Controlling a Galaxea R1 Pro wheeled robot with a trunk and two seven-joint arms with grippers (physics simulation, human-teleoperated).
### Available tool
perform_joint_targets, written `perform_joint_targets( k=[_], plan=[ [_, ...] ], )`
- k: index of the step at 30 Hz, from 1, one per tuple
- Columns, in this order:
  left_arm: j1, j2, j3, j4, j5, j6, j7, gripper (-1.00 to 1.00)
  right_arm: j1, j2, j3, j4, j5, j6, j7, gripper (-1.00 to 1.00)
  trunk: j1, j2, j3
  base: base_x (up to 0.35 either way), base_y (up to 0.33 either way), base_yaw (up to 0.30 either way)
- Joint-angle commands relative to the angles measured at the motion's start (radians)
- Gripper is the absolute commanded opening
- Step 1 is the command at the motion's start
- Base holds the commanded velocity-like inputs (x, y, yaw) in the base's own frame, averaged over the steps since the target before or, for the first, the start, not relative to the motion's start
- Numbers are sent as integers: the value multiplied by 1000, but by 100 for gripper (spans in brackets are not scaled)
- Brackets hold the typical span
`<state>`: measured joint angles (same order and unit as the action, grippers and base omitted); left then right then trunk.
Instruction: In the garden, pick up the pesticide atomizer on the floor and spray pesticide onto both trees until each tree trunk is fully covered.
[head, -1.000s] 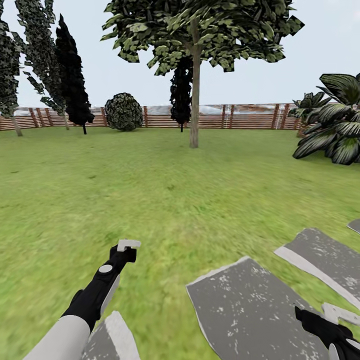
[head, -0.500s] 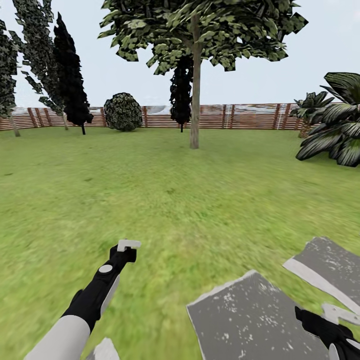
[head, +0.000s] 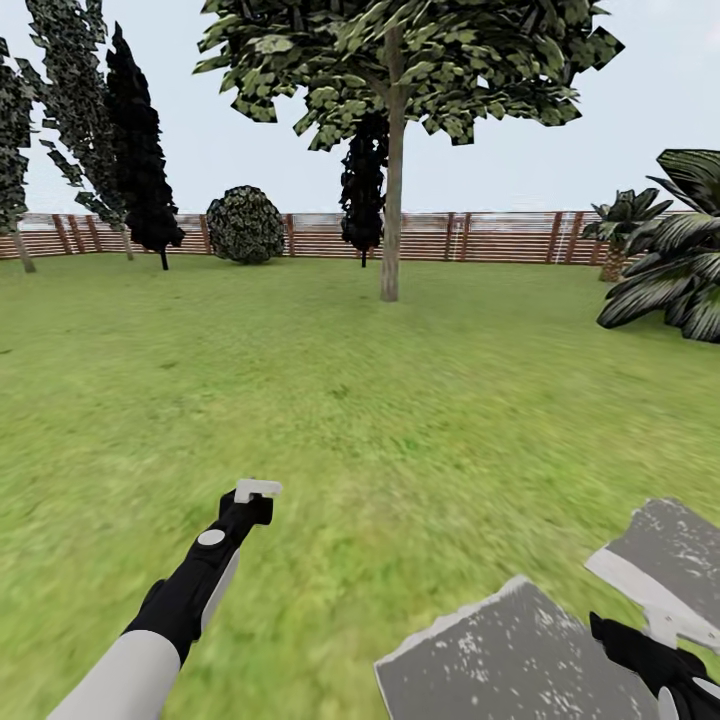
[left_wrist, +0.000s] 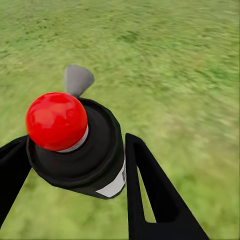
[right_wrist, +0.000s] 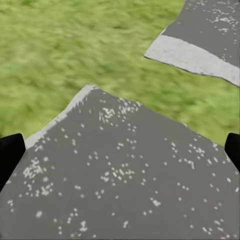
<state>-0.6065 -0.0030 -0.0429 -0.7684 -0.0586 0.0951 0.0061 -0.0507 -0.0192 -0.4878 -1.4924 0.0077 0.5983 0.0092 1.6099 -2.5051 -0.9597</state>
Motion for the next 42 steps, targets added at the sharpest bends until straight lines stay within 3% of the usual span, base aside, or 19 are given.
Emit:
perform_joint_targets(
  k=[1, 13, 42],
  plan=[
    [0, 0, 0, 0, -1, 0, 0, -100, 0, 0, 0, 0, 0, 0, 0, 100, 0, 0, 0, 329, 0, 0],
    [0, 0, 0, 0, 0, 1, 0, -100, 0, 0, 0, 0, 0, 0, 0, 100, 0, 0, 0, 329, 0, -125],
    [-1, 0, 0, 0, 0, 1, 0, -100, 0, -1, -2, 1, -3, -2, 3, 100, 0, 0, 0, 329, 0, -3]
  ],
)
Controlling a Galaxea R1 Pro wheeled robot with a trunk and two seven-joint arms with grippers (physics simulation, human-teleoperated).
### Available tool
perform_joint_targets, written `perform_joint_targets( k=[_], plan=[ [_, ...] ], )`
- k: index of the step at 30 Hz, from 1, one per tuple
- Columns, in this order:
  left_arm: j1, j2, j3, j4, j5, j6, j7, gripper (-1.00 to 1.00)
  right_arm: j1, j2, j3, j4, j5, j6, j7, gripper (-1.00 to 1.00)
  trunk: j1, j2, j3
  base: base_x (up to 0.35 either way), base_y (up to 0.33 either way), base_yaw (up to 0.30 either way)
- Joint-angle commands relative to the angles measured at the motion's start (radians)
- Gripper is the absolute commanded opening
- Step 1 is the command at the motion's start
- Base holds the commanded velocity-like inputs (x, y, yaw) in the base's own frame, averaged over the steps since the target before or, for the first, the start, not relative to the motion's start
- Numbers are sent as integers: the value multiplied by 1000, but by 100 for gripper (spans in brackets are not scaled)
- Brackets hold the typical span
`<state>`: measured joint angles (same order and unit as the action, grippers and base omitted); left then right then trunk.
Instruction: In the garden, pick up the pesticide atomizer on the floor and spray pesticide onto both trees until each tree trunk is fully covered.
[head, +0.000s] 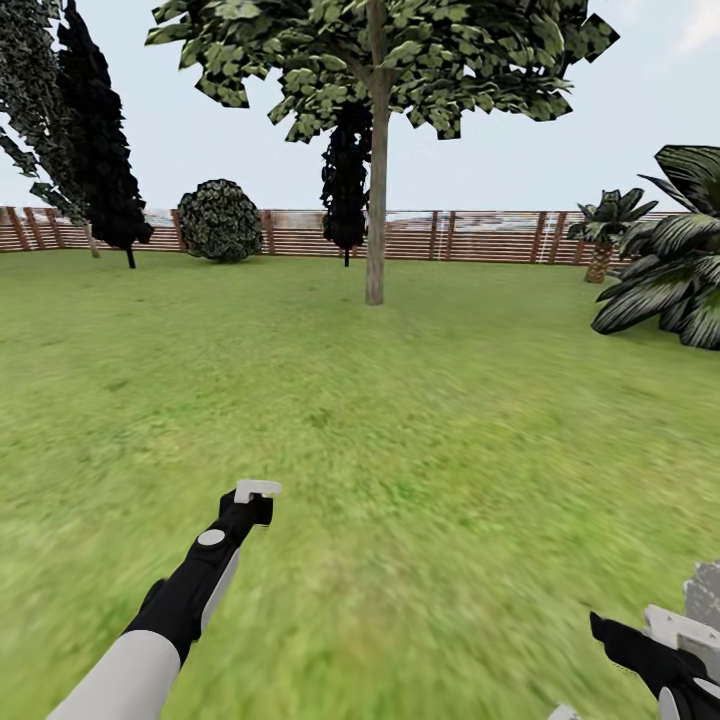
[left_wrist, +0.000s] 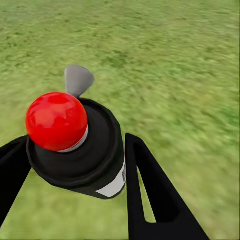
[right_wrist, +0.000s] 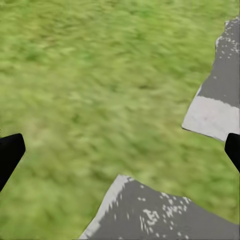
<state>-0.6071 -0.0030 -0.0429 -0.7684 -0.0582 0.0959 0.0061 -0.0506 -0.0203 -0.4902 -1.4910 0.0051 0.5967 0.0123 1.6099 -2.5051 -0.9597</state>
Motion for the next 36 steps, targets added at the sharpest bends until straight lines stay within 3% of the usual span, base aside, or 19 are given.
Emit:
perform_joint_targets(
  k=[1, 36],
  plan=[
    [0, 0, 0, 0, 0, 0, 0, -100, 0, 0, 0, -1, 0, 0, 0, 100, 0, 0, 0, 329, 0, 0],
    [0, 0, 0, -1, -2, 1, 0, -100, 0, -1, -1, -3, 1, 0, 0, 100, 0, 0, 0, 329, 0, 0]
  ],
)
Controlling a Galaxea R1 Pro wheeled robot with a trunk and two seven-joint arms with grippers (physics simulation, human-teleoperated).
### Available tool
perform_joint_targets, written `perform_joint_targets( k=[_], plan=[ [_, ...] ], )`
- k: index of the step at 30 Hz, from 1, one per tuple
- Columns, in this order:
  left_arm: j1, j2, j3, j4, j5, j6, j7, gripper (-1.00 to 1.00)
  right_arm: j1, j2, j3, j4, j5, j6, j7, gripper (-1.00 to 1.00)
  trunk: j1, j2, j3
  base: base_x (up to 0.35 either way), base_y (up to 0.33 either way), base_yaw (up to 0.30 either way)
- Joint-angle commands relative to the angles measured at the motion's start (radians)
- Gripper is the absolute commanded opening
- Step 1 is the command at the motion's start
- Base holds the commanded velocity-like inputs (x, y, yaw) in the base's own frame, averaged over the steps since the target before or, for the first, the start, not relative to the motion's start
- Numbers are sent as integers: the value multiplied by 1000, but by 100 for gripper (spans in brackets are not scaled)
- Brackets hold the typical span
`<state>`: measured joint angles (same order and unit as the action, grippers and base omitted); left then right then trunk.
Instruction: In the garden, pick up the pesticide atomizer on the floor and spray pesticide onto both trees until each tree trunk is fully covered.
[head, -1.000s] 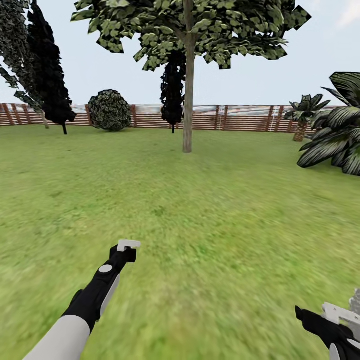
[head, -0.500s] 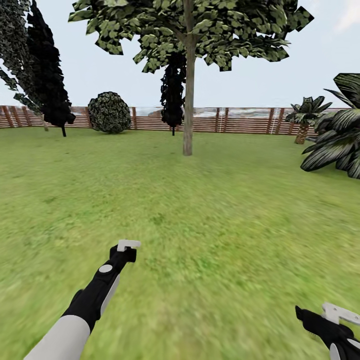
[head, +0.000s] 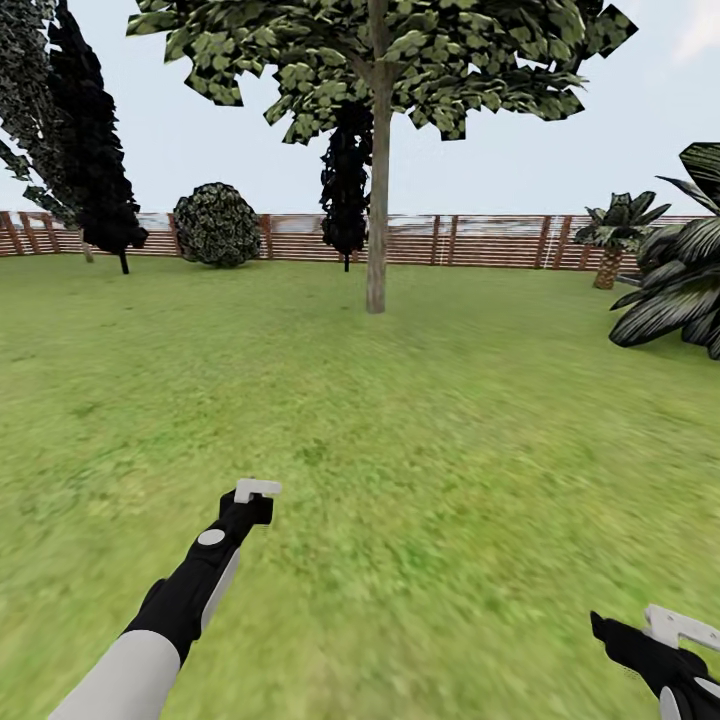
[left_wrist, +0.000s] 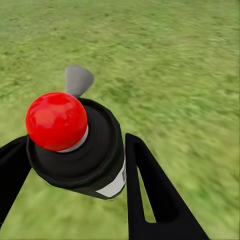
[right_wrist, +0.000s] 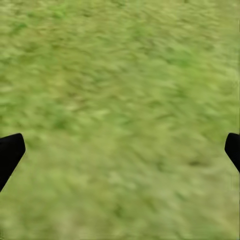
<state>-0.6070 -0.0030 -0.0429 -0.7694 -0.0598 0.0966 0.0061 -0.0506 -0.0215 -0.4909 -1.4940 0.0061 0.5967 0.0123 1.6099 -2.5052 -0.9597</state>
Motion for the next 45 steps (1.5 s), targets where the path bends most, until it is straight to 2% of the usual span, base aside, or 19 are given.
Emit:
perform_joint_targets(
  k=[1, 45],
  plan=[
    [0, 0, 0, 0, 0, 0, 0, -100, 0, 0, 0, 0, 0, 0, 0, 100, 0, 0, 0, 329, 0, 0],
    [0, 0, 0, 0, 0, 0, 0, -100, 0, 2, 0, 0, 0, 0, 0, 100, 0, 0, 0, 329, 0, 0]
  ],
)
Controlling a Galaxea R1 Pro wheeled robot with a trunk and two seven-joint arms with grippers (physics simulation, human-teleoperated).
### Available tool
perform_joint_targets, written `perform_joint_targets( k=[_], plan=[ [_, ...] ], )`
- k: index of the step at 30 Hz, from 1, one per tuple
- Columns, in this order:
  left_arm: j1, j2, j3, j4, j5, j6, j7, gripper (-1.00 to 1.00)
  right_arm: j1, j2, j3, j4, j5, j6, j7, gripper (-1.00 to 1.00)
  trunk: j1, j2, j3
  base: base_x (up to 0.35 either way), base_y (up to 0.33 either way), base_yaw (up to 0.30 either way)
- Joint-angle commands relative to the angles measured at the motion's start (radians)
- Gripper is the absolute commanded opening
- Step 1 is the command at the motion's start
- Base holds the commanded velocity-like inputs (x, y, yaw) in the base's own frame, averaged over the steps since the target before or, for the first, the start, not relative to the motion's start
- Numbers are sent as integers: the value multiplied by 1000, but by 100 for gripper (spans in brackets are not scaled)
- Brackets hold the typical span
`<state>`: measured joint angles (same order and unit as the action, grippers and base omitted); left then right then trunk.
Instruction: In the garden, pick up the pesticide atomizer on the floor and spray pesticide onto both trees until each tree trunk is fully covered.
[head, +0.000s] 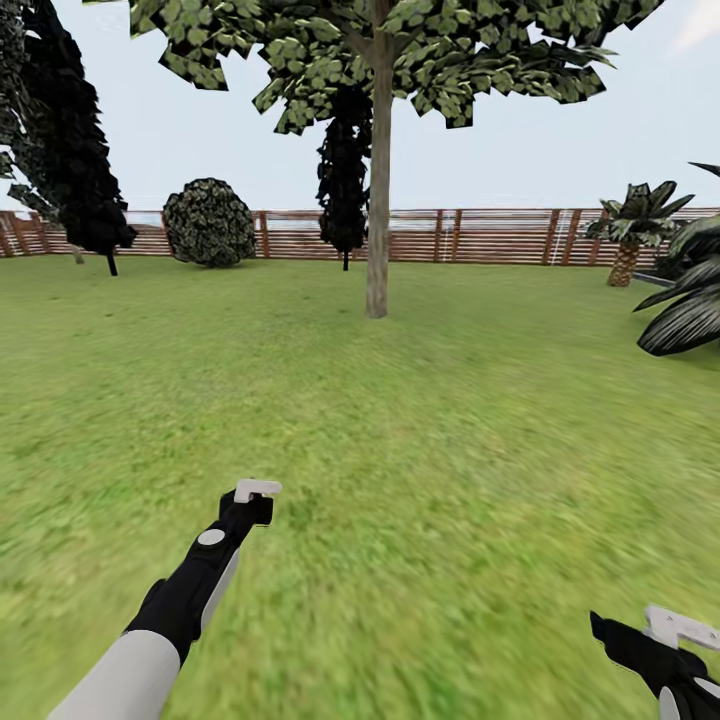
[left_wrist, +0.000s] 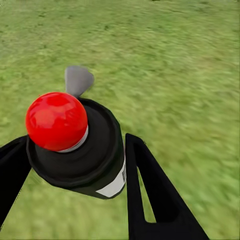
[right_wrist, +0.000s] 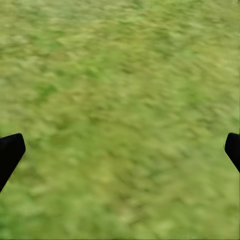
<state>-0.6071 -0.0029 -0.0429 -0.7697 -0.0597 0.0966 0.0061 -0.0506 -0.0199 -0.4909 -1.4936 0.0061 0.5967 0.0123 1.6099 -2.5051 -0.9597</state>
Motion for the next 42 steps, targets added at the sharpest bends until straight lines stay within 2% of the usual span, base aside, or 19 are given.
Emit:
perform_joint_targets(
  k=[1, 42],
  plan=[
    [0, 0, 0, 0, 0, 0, 0, -100, 0, 0, 0, 0, 0, 0, 0, 100, 0, 0, 0, 329, 0, 0],
    [0, 0, 0, 0, 0, 0, 0, -100, 0, 0, 0, 0, 0, 0, 0, 100, 0, 0, 0, 329, 0, 0]
  ],
)
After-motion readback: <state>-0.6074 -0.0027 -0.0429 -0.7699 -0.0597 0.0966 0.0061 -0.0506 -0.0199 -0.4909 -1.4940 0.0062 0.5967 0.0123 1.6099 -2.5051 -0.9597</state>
